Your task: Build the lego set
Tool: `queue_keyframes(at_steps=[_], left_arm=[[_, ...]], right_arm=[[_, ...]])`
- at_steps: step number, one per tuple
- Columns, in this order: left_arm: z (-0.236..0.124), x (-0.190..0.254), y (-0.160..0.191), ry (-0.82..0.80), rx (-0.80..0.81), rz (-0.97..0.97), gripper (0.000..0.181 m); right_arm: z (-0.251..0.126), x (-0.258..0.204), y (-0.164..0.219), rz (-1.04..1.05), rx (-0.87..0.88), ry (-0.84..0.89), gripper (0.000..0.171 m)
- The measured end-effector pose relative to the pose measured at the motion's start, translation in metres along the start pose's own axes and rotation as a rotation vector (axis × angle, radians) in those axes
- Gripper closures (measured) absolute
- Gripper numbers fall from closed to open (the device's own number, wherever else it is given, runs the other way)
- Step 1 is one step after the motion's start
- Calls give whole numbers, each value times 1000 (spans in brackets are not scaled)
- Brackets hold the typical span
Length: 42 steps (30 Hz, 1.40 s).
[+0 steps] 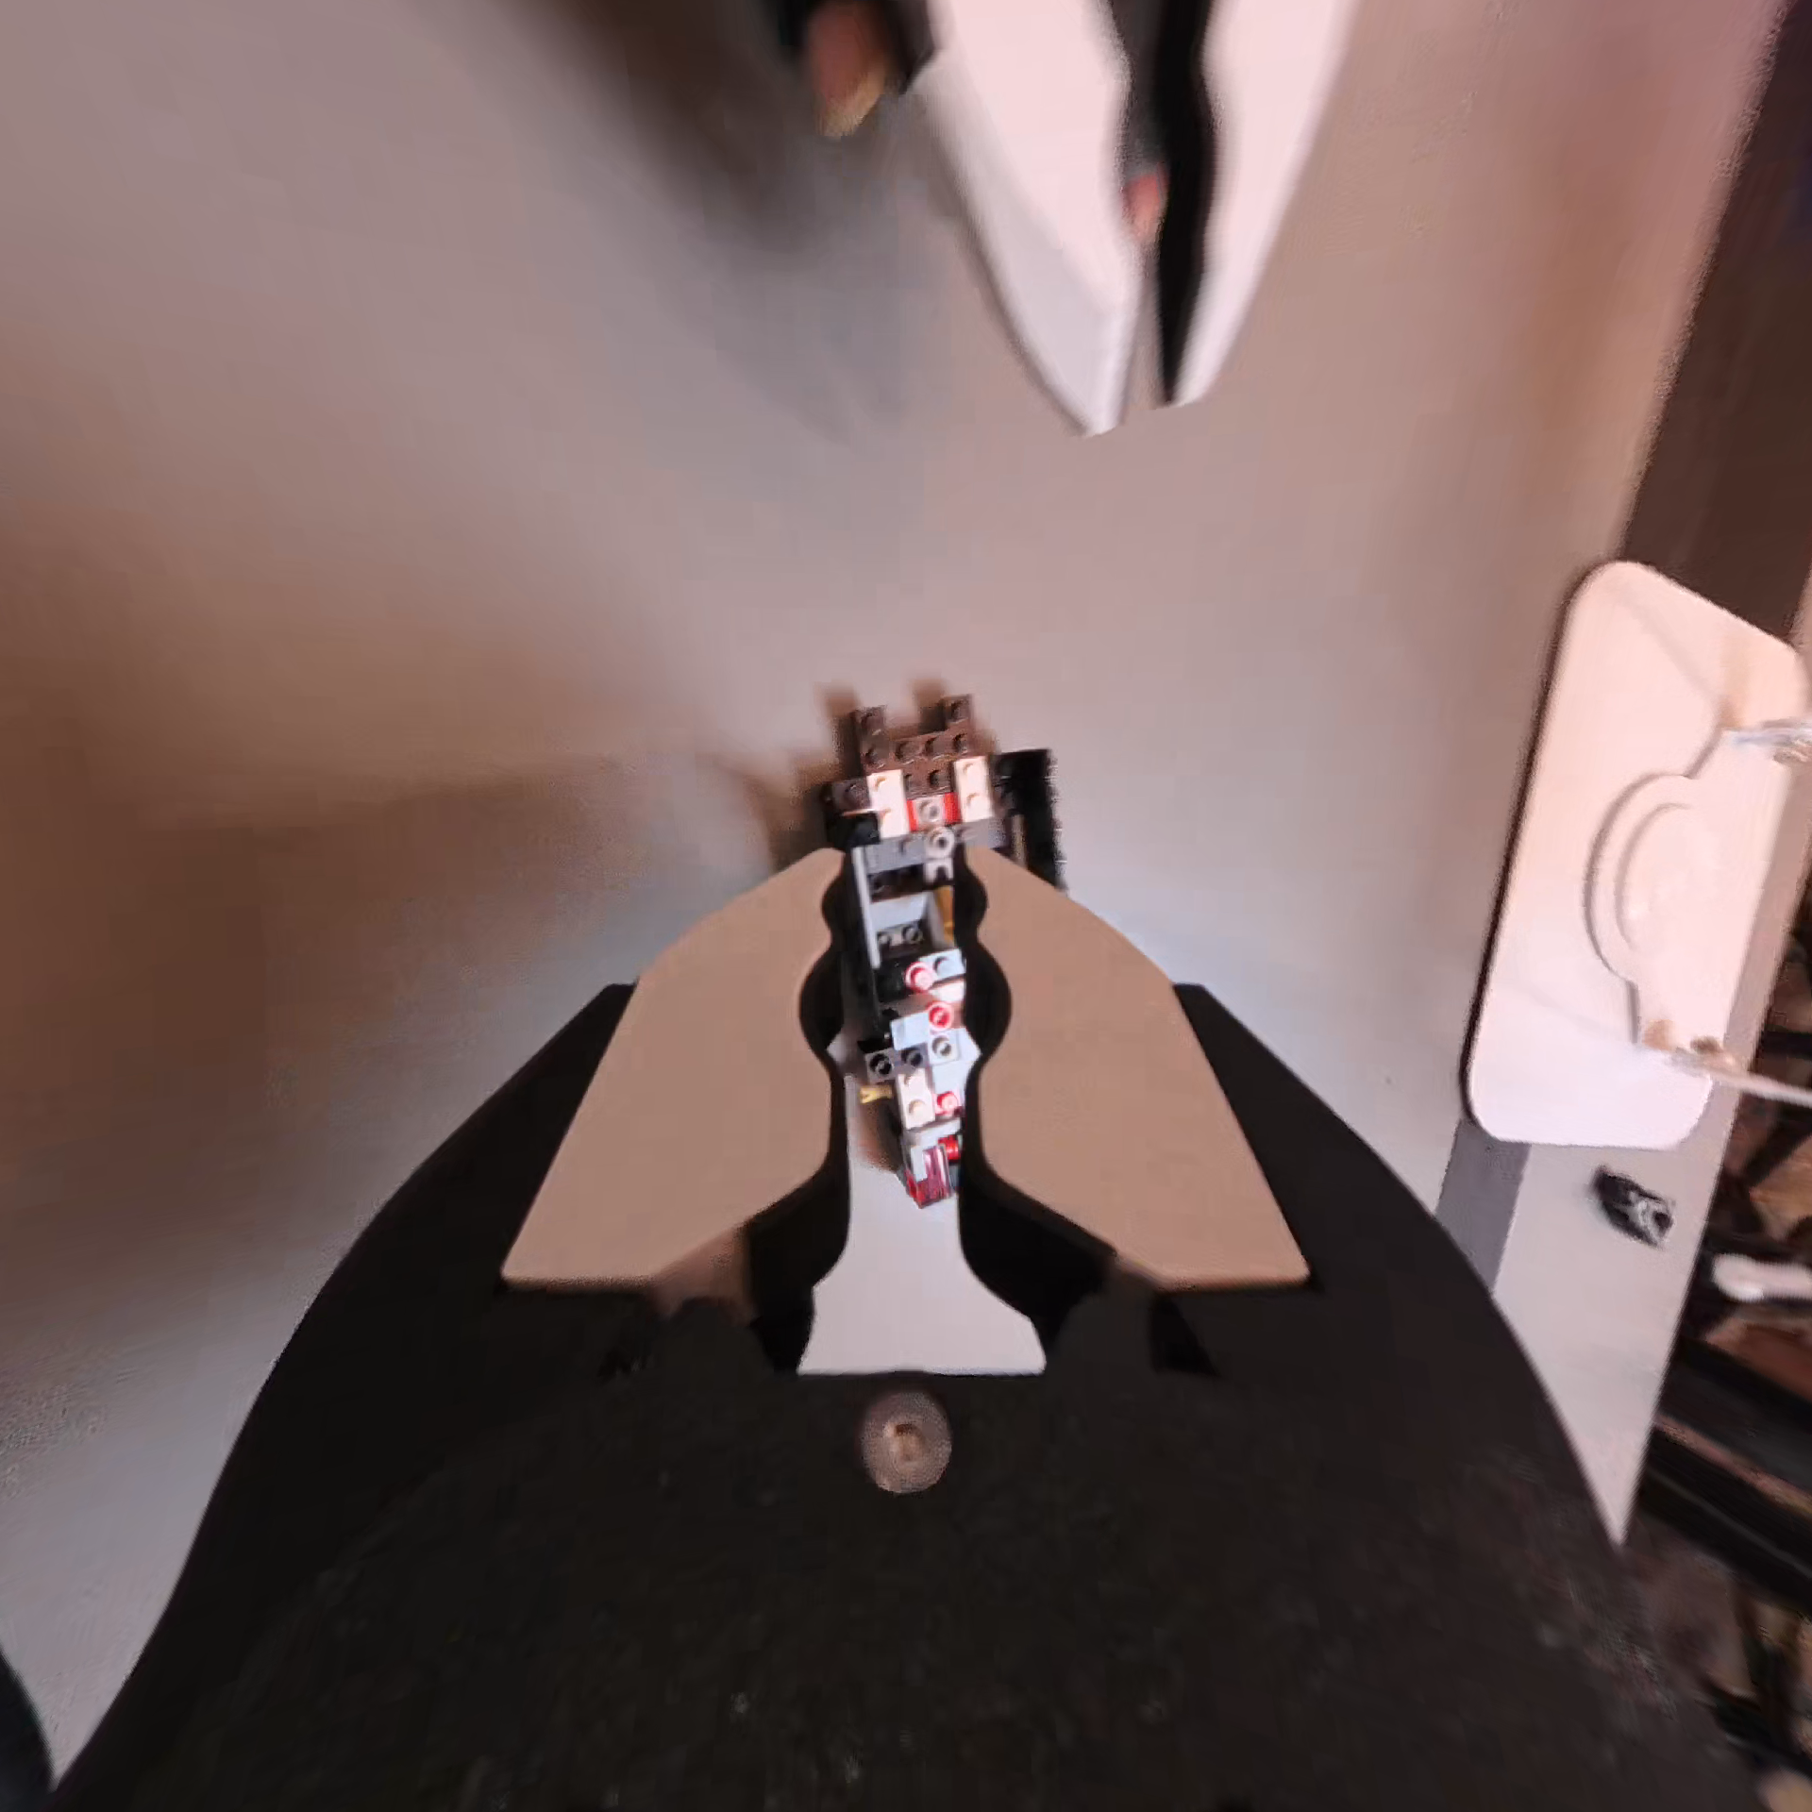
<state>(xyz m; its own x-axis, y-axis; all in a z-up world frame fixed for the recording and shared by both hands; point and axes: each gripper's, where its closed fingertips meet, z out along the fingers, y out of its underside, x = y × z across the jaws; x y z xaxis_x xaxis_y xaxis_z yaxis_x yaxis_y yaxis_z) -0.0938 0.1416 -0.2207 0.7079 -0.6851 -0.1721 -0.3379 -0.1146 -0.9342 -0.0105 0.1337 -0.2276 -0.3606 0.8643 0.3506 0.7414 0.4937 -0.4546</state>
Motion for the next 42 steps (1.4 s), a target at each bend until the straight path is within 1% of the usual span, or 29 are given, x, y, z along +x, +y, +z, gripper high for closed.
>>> queue_keyframes(at_steps=[2,5,6,8,10,11,13,15,16,18,25,32,36,40,42], left_arm=[[0,0,0,-2,3,-3,170],[-1,-4,-4,-32,25,-4,170],[-3,-7,-7,-53,44,-3,170],[-8,-14,-14,-98,88,-5,174],[-14,-20,-19,-134,122,-10,180],[-16,-24,-20,-151,130,-15,181],[-17,-29,-19,-172,131,-24,181],[-17,-32,-16,-181,120,-33,181],[-17,-33,-16,-181,119,-38,181],[-15,-34,-15,-178,109,-54,181],[-9,-39,-4,-204,38,-100,181],[-17,-58,-2,-309,14,-93,181],[-16,-59,-3,-315,9,-92,181],[-14,-51,-2,-293,4,-70,181],[-14,-47,-5,-277,11,-67,181]], right_arm=[[-19,12,-12,132,154,86,142],[-56,37,-22,373,448,301,138],[-69,46,-18,469,535,398,138],[-92,56,-3,656,665,590,128],[-98,50,13,761,710,722,130],[-96,45,21,774,700,776,130],[-88,37,33,728,643,864,134],[-81,32,37,683,591,857,150],[-81,33,39,674,581,864,152],[-81,36,45,666,576,884,171],[-84,42,63,782,564,897,171],[-79,44,75,891,568,877,171],[-69,44,72,879,547,857,171],[-67,41,67,821,517,869,171],[-65,37,62,779,503,837,171]])
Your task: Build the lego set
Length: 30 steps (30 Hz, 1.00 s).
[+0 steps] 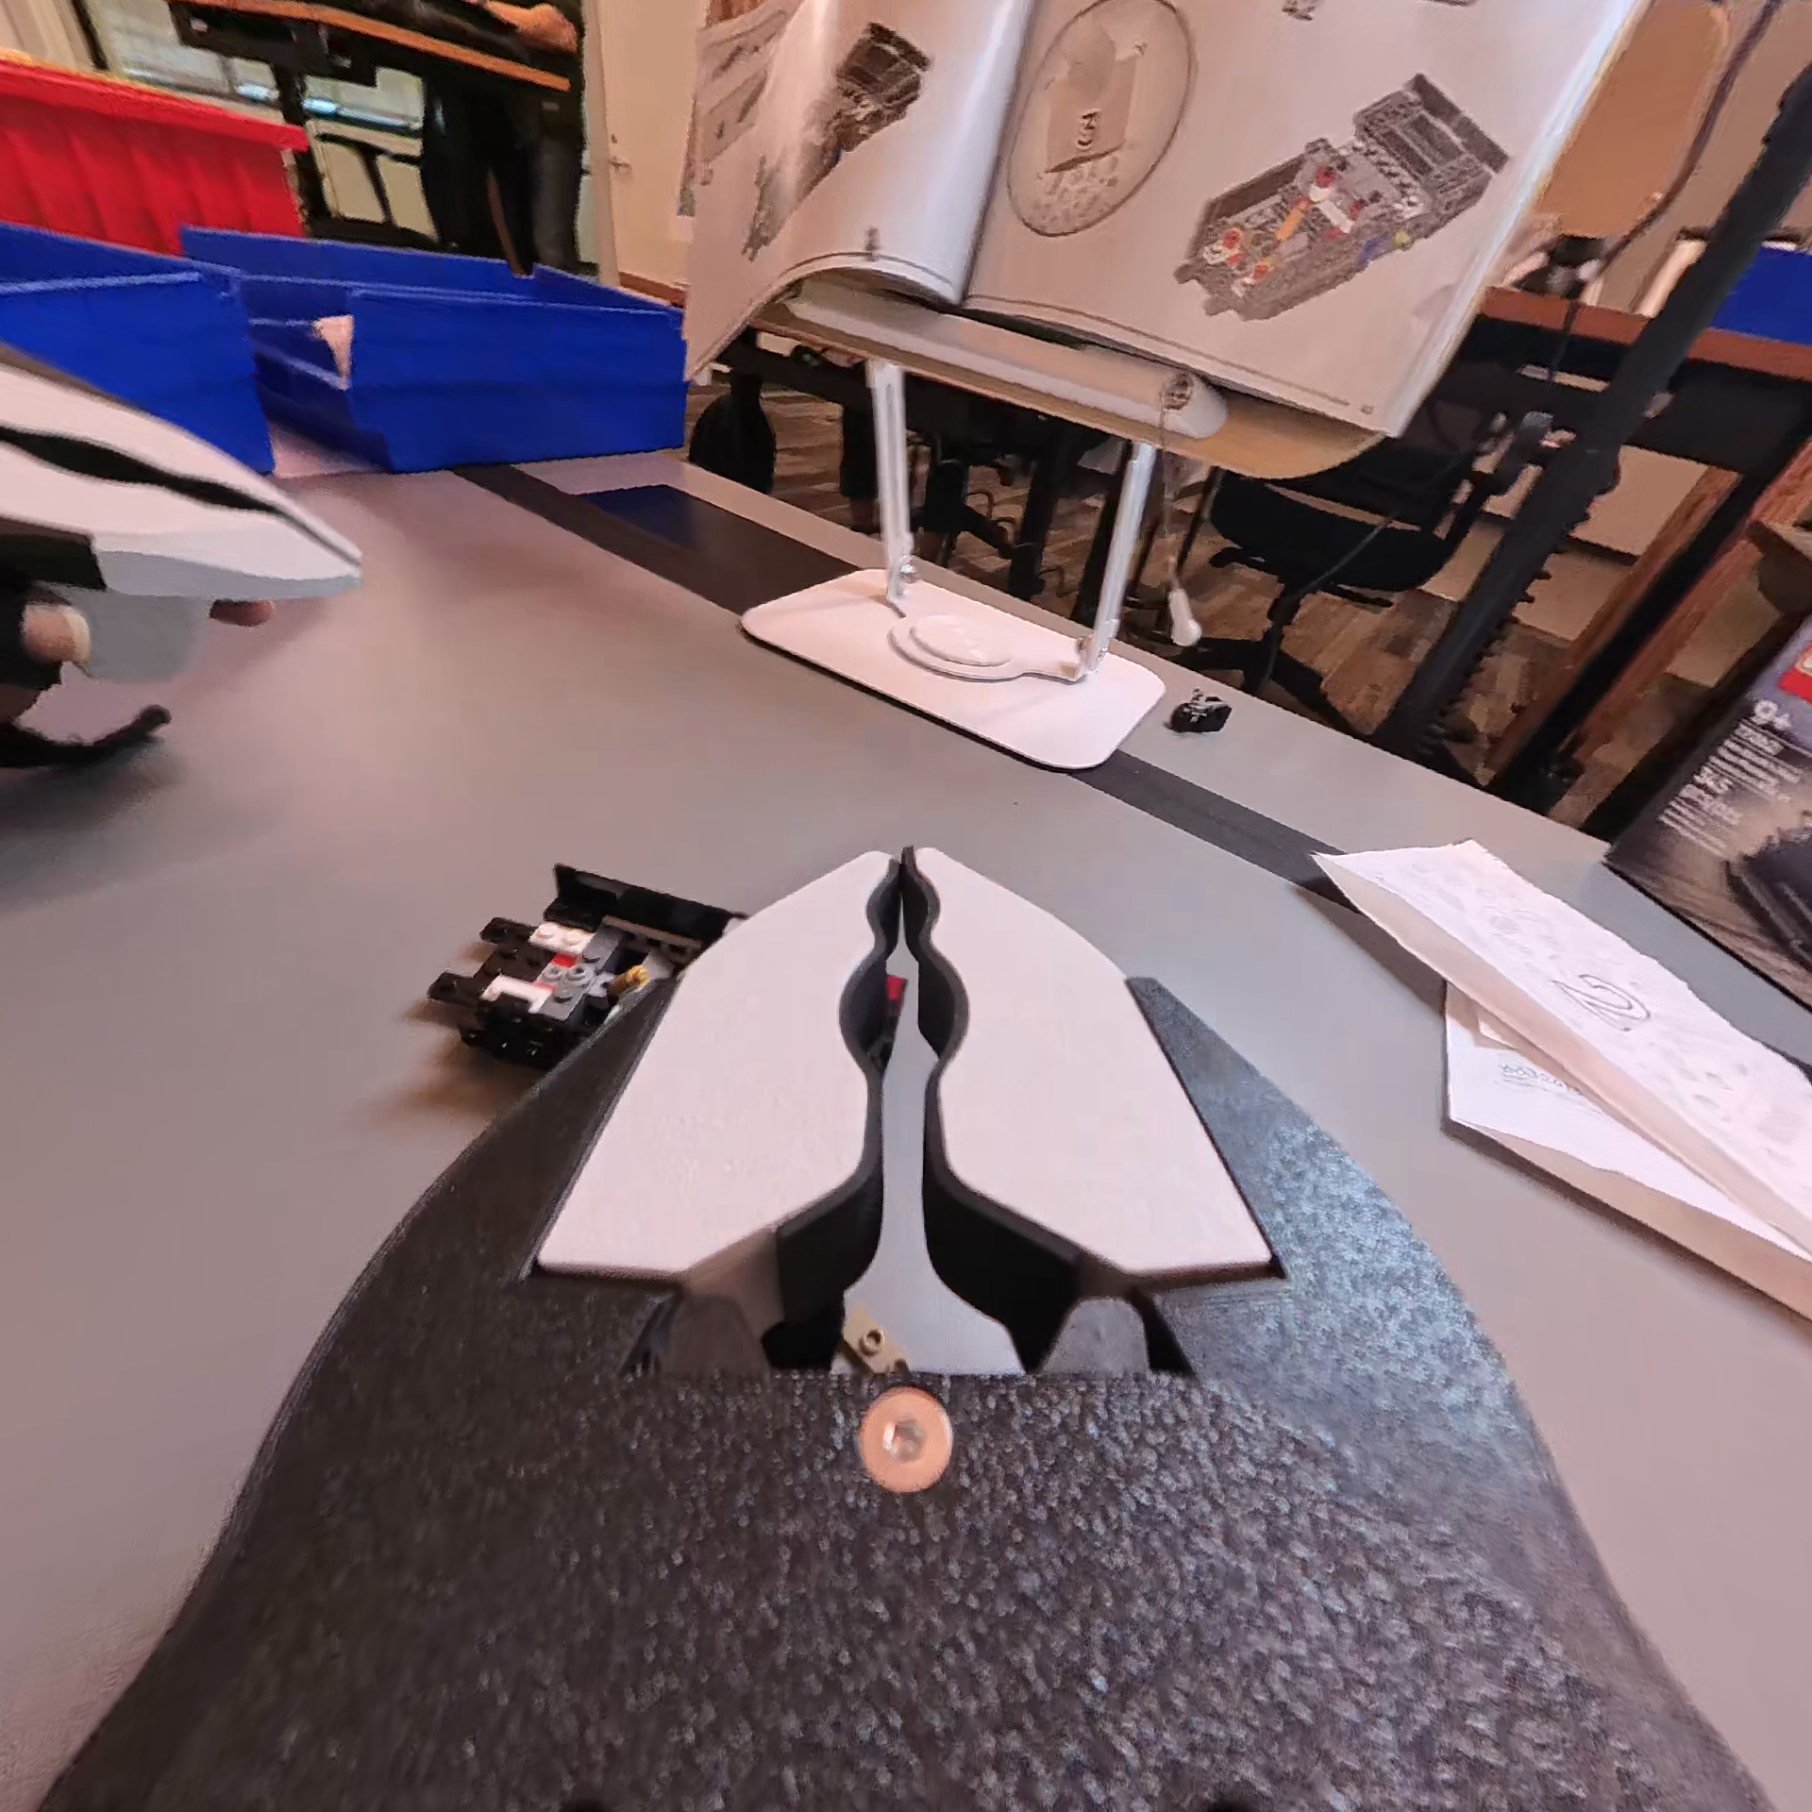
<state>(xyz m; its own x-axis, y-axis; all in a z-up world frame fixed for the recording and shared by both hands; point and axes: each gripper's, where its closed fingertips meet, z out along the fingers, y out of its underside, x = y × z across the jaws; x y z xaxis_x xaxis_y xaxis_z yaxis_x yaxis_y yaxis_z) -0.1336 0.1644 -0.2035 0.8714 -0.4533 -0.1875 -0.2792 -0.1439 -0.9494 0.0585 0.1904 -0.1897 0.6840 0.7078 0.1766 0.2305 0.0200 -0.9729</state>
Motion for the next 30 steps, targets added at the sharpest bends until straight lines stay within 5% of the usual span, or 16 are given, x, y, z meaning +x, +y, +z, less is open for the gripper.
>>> queue_keyframes(at_steps=[5,14,22,30], left_arm=[[-1,9,-1,27,0,28,181],[0,14,3,46,-14,38,181],[0,17,1,49,-13,64,181],[-7,-3,-7,-69,38,62,181]], right_arm=[[-8,-54,11,-235,-75,-254,171],[10,-84,62,-503,-302,-300,171],[20,-77,57,-433,-276,-257,171],[-3,-37,-15,-155,33,-30,171]])
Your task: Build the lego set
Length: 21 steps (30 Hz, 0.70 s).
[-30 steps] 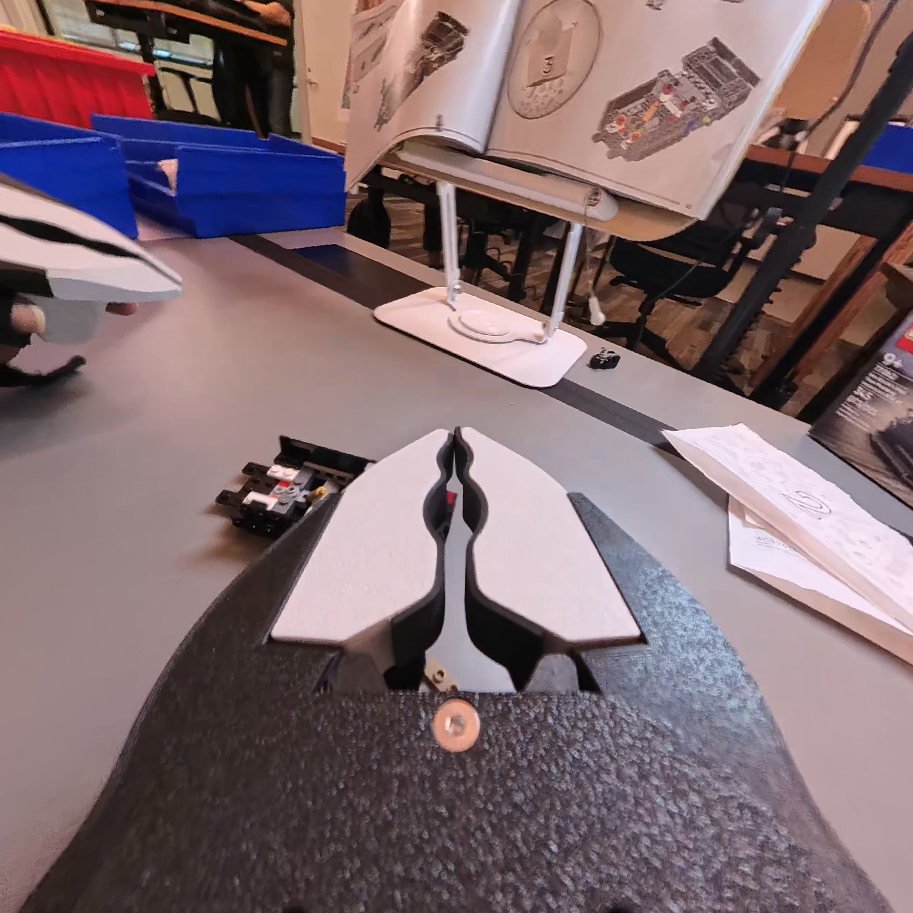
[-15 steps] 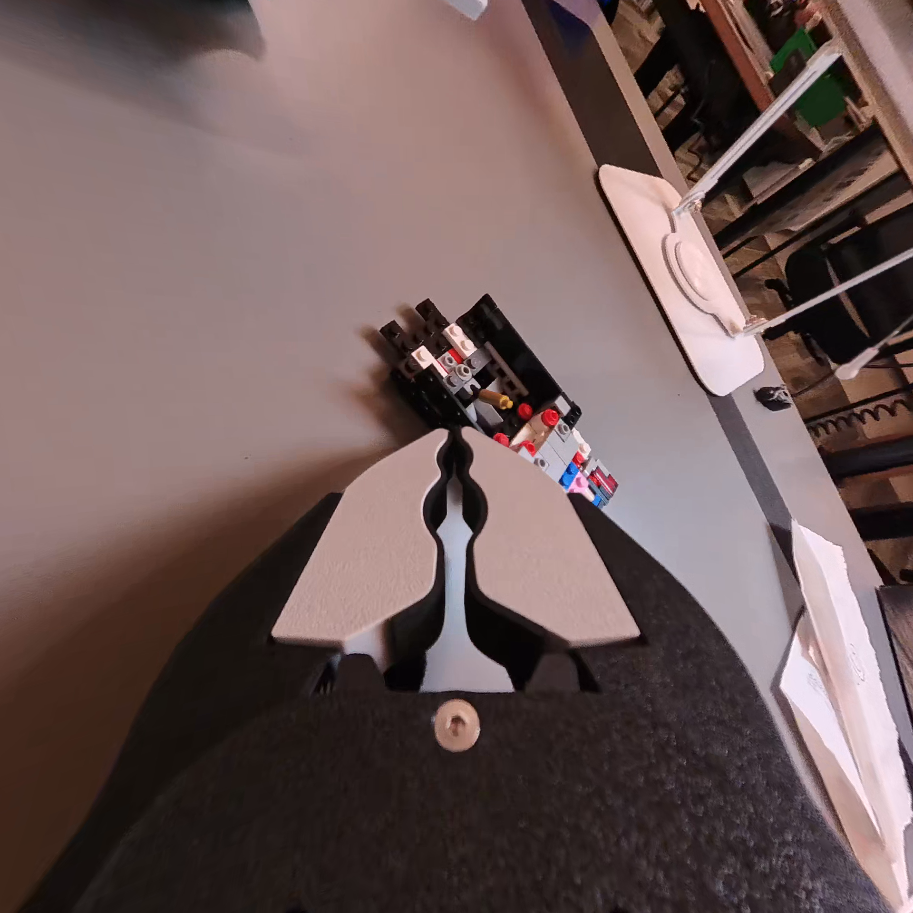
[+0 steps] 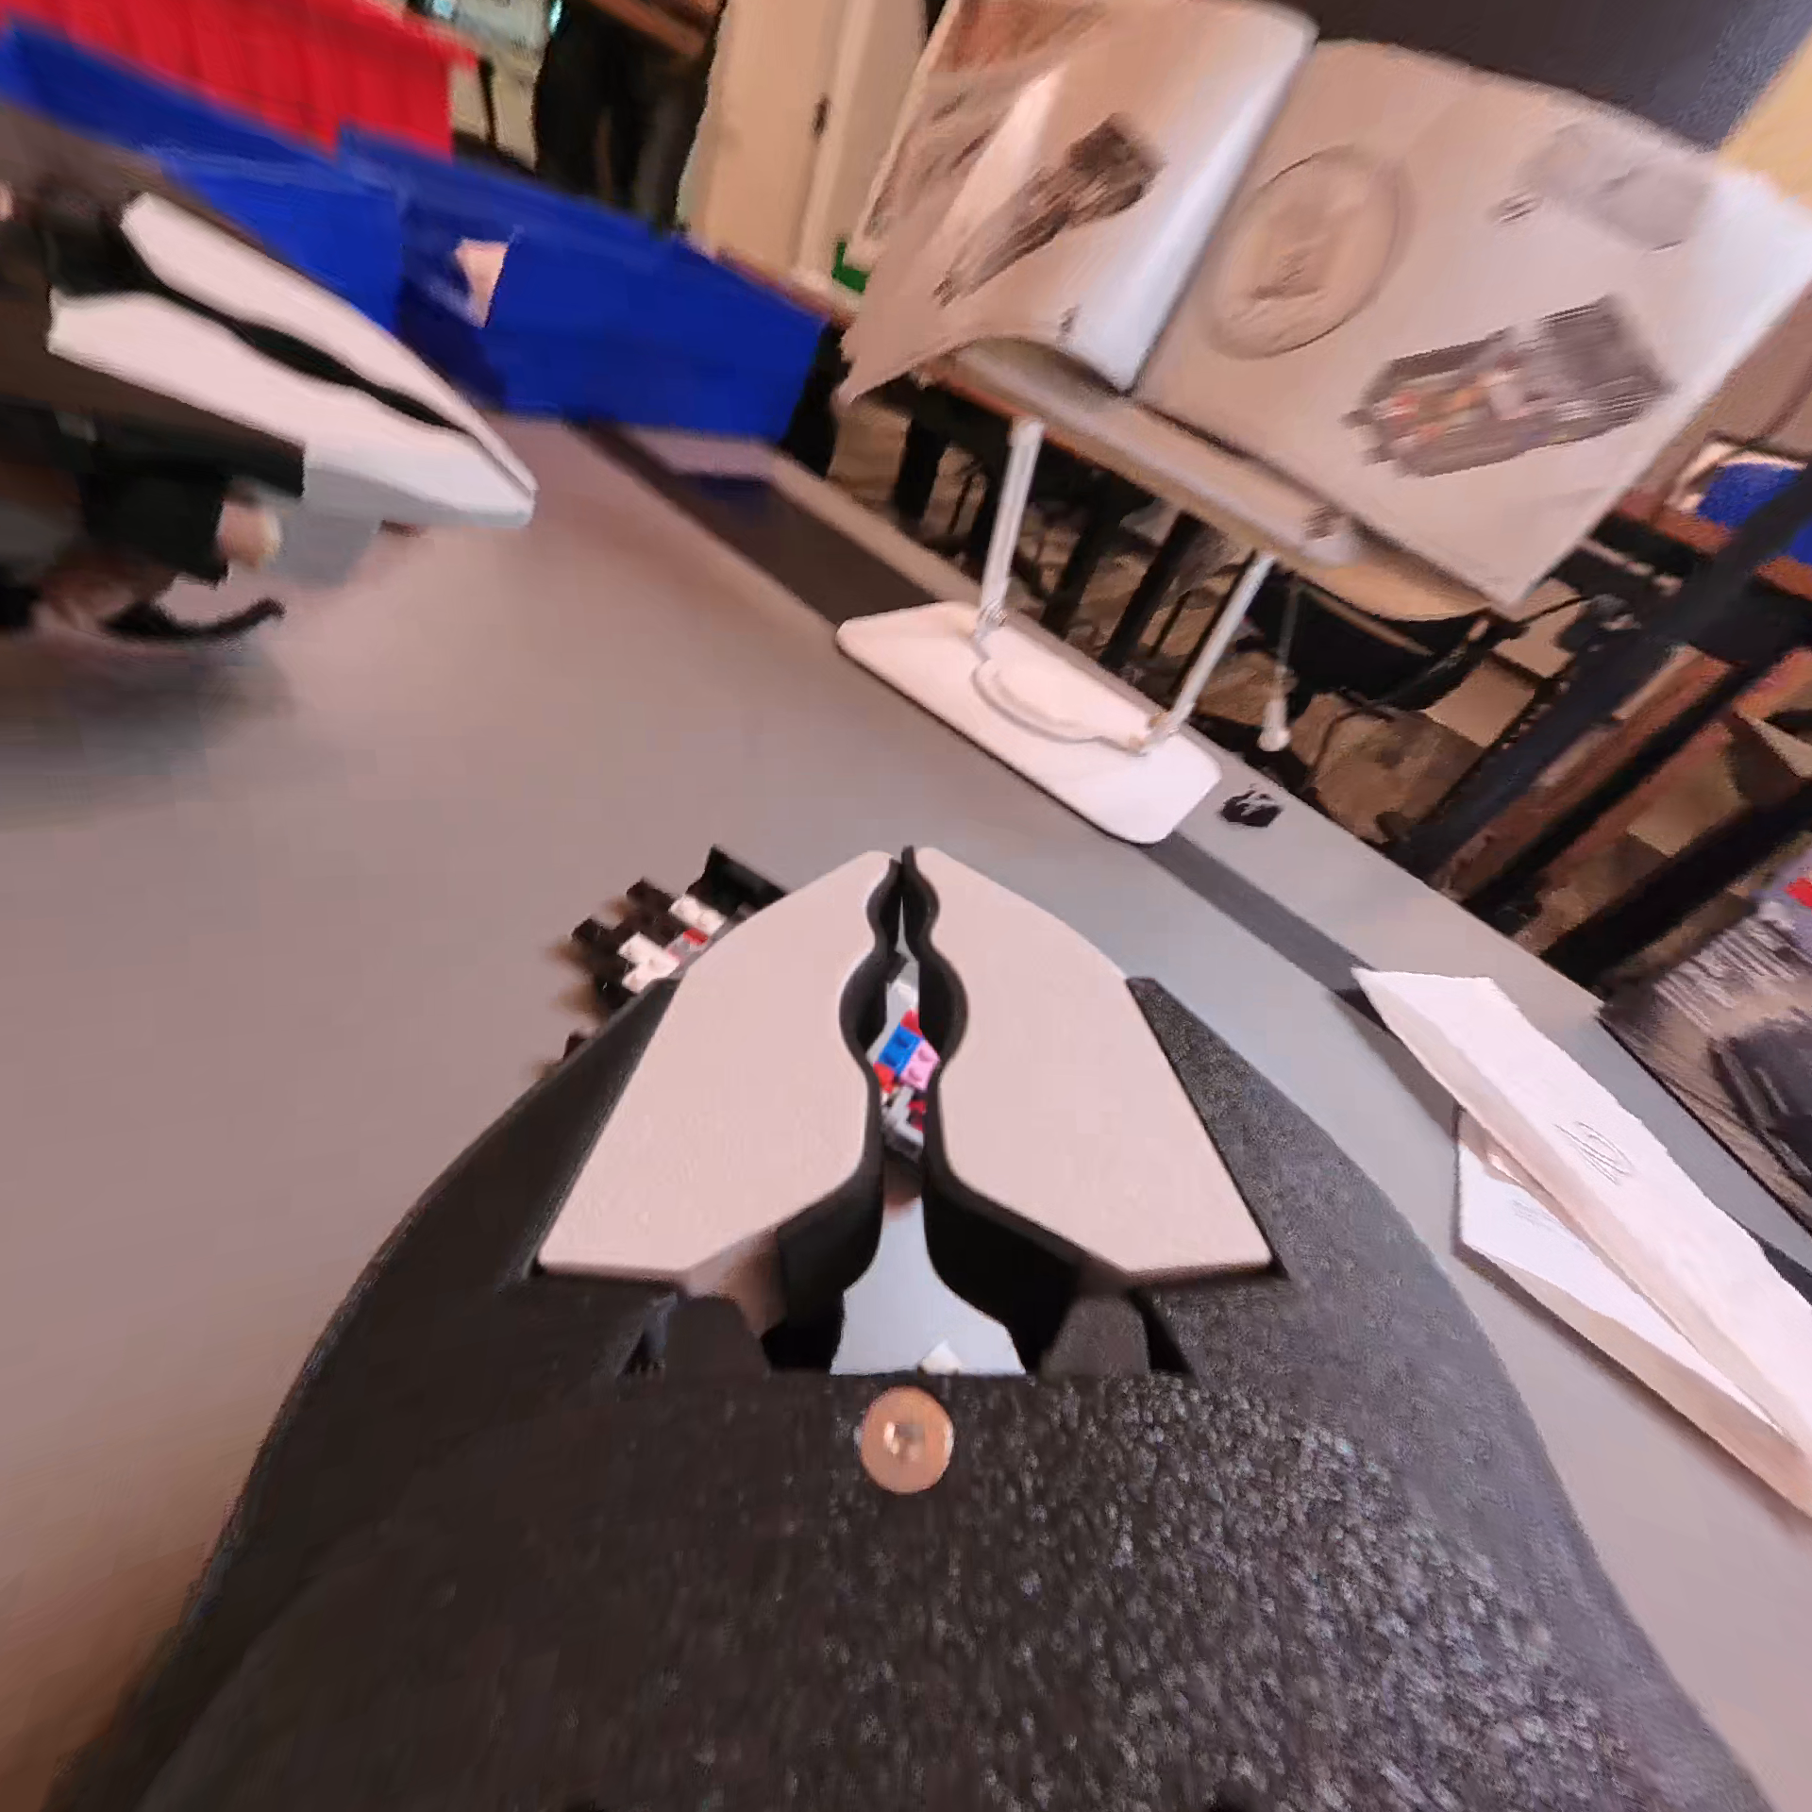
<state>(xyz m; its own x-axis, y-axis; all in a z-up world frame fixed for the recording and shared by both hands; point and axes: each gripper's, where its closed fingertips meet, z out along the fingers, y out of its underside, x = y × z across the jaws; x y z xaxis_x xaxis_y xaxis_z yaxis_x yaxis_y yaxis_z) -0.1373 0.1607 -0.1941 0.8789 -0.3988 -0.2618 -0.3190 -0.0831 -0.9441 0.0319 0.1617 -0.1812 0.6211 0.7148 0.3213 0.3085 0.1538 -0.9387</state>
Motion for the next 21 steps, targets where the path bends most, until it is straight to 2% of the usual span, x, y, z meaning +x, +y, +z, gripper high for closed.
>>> queue_keyframes(at_steps=[5,21], left_arm=[[-4,-10,-1,-55,5,0,181],[-41,-45,-21,-264,122,-4,181]], right_arm=[[-13,17,-11,50,58,77,171],[-43,32,-32,90,165,233,171]])
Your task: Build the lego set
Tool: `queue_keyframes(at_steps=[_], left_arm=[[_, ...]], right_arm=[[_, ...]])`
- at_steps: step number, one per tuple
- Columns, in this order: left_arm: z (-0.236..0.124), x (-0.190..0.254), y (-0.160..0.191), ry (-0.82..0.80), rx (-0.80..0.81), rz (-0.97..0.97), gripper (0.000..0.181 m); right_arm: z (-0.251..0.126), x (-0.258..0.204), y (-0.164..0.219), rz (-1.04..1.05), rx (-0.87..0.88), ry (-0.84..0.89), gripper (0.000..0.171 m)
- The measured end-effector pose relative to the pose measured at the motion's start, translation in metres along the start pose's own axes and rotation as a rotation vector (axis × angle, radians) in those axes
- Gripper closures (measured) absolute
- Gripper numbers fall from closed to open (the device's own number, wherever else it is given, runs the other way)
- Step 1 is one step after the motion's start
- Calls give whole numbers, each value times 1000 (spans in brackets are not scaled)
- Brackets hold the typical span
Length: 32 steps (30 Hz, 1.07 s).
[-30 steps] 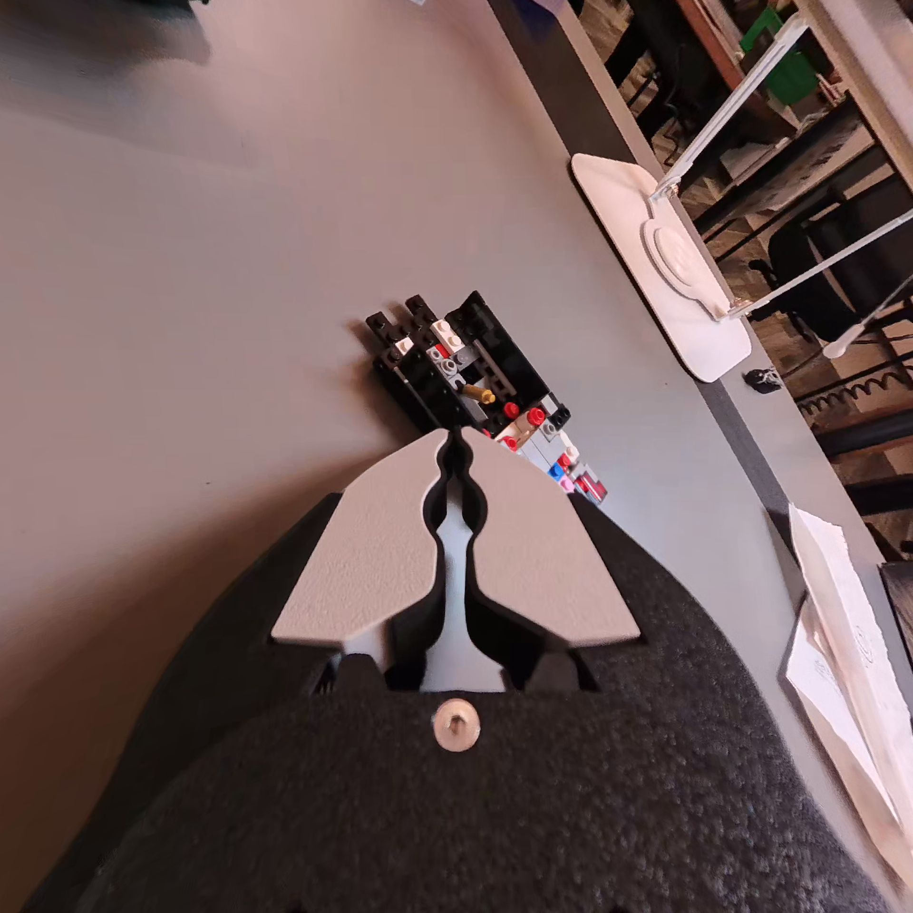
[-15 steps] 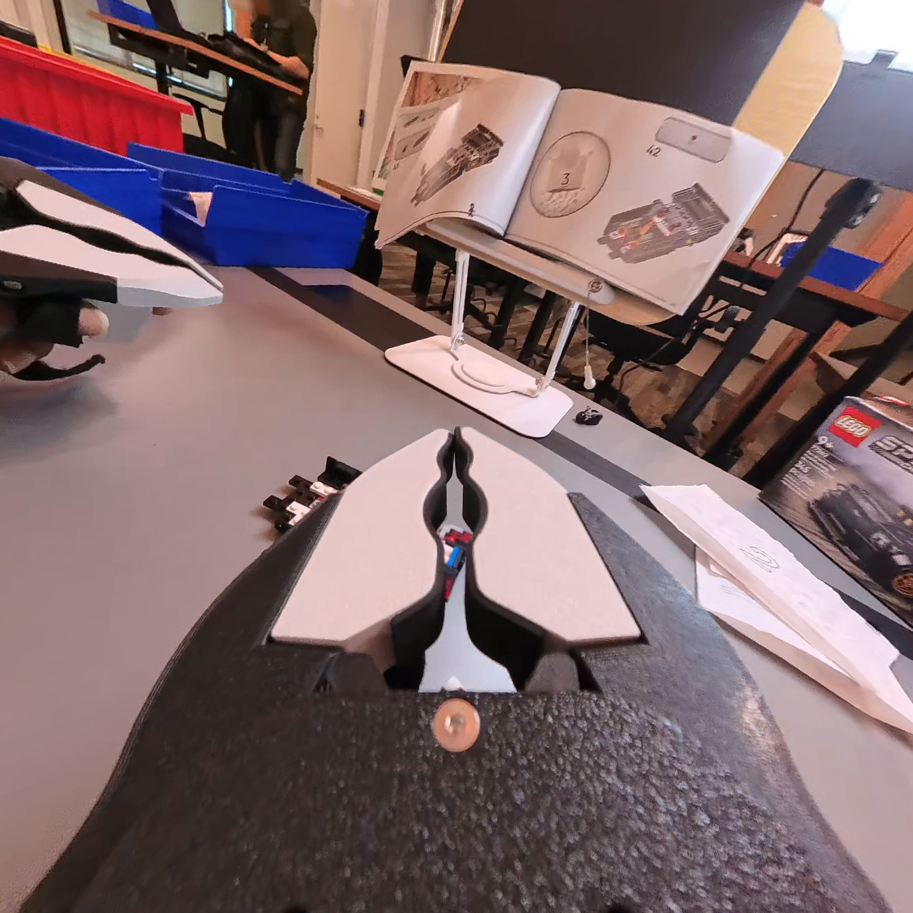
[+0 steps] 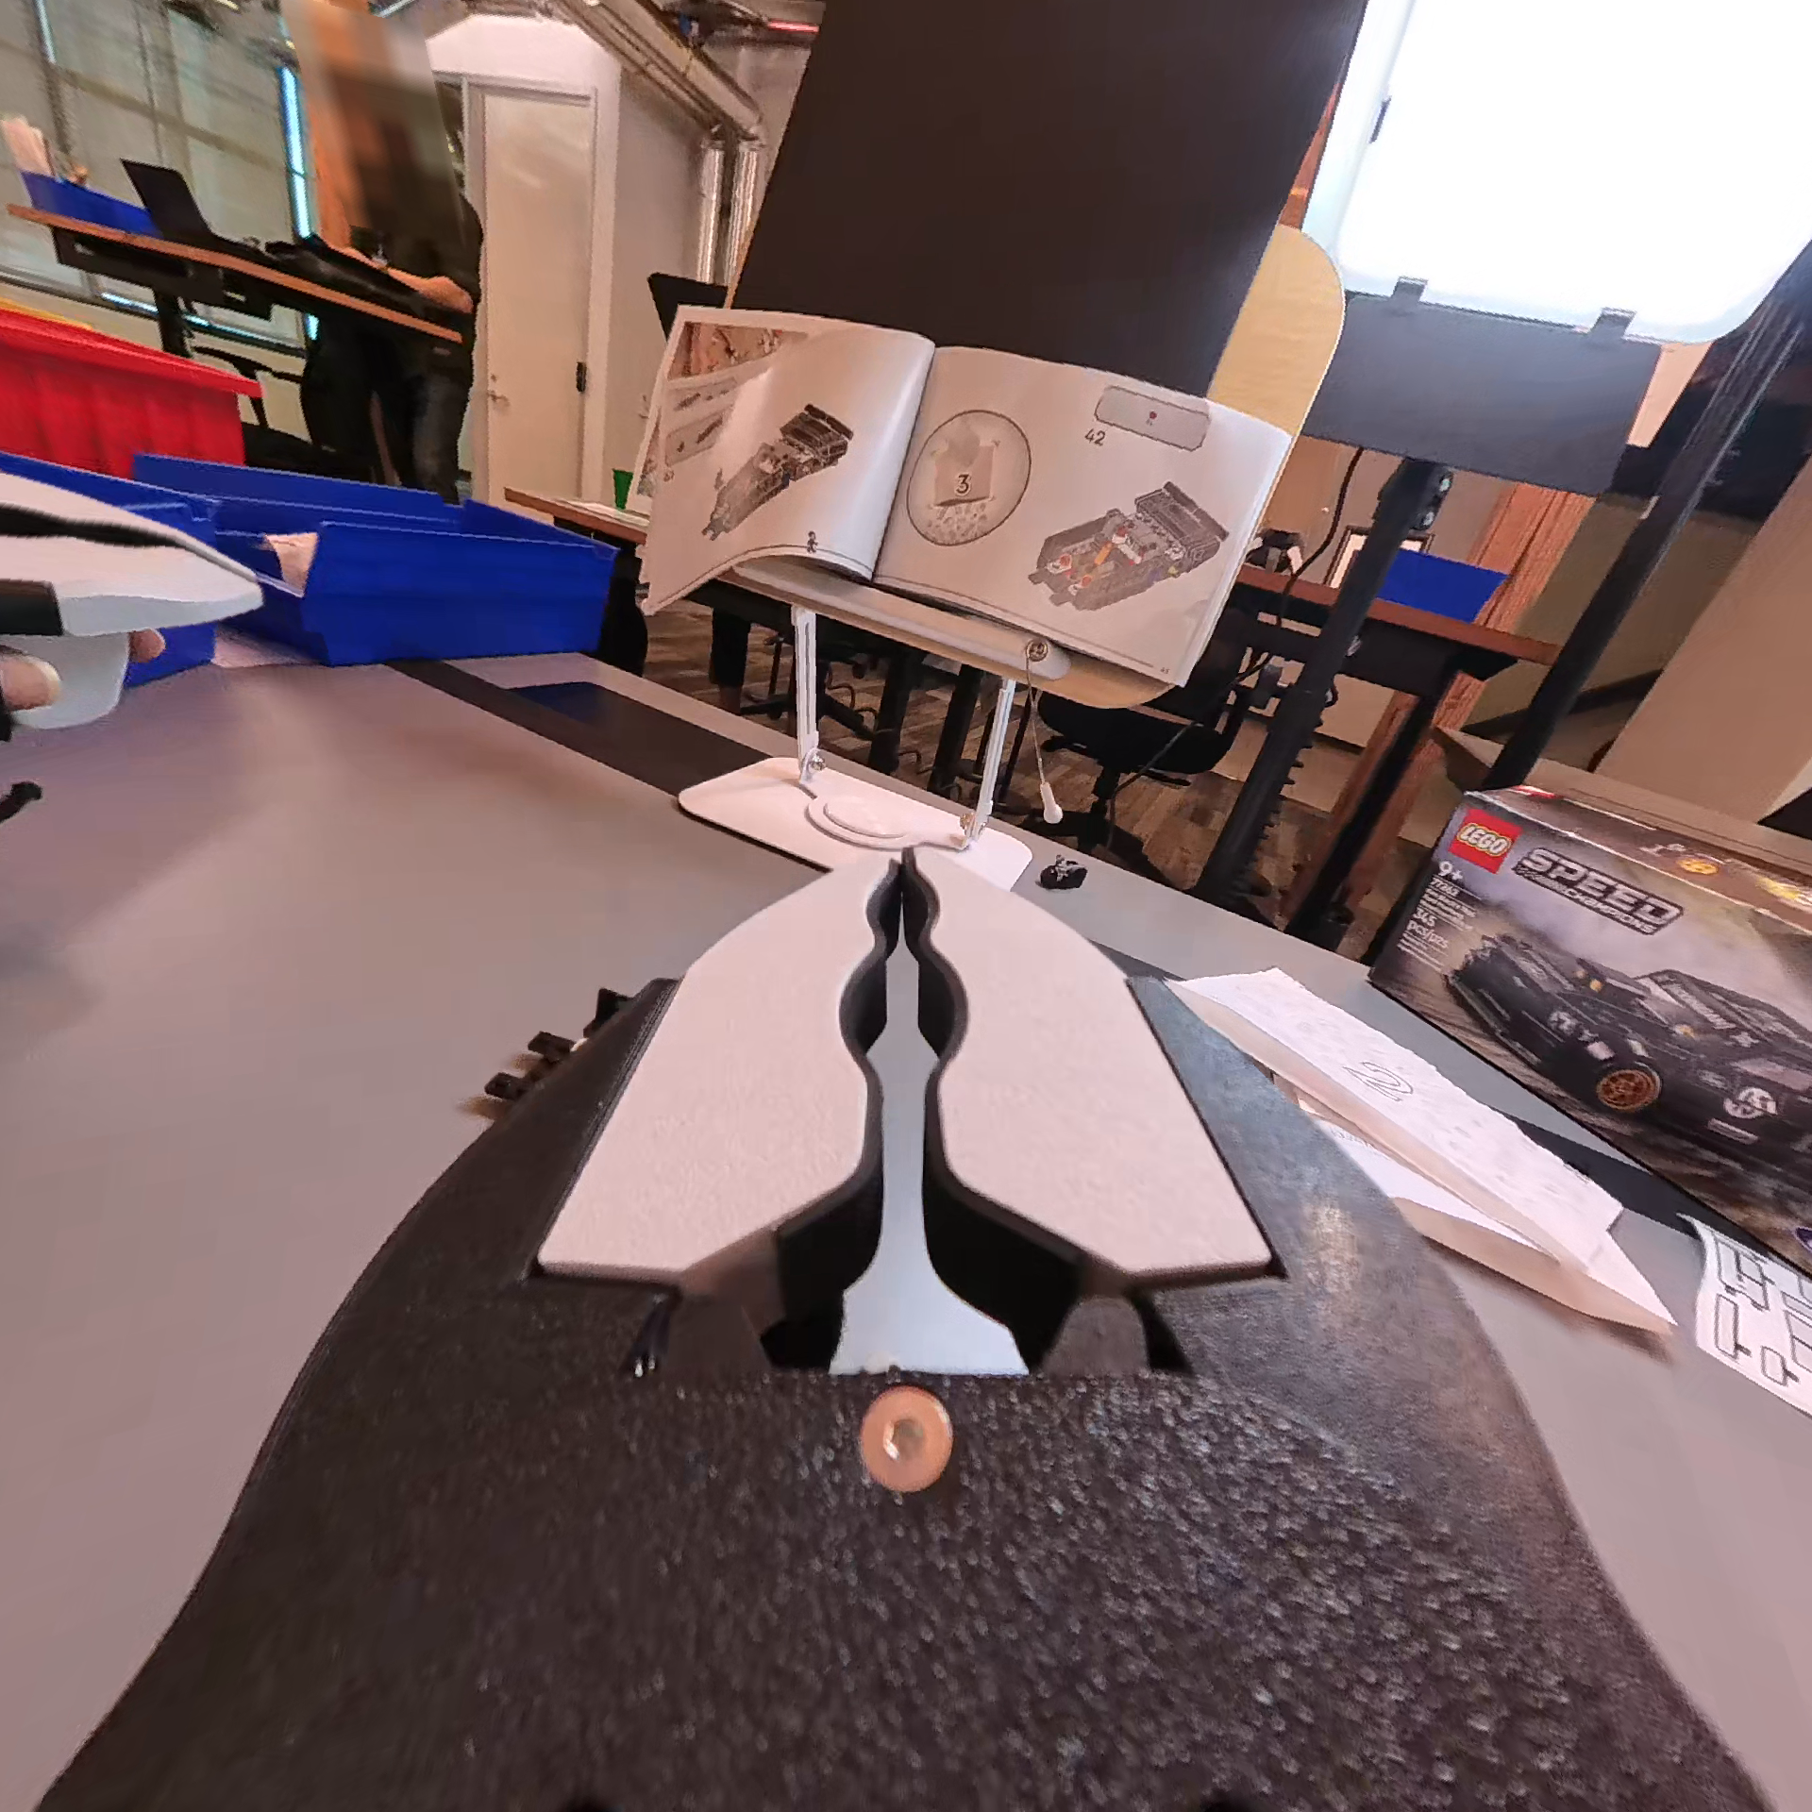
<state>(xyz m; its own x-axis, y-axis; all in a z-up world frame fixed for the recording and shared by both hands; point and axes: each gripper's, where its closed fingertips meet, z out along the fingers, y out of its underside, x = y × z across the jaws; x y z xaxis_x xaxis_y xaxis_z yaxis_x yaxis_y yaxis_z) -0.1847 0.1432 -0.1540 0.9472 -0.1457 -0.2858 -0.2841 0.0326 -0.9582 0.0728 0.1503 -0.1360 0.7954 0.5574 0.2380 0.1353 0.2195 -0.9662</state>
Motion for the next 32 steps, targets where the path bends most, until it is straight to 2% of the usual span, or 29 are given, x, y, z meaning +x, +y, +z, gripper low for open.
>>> queue_keyframes(at_steps=[14,24,32], left_arm=[[-1,-7,-3,-22,8,-39,181],[0,5,-1,-32,-30,47,181],[8,16,21,-14,-144,88,181]], right_arm=[[4,5,5,-2,-16,48,171],[8,-12,10,-77,-59,48,171],[7,-22,14,-109,-84,28,171]])
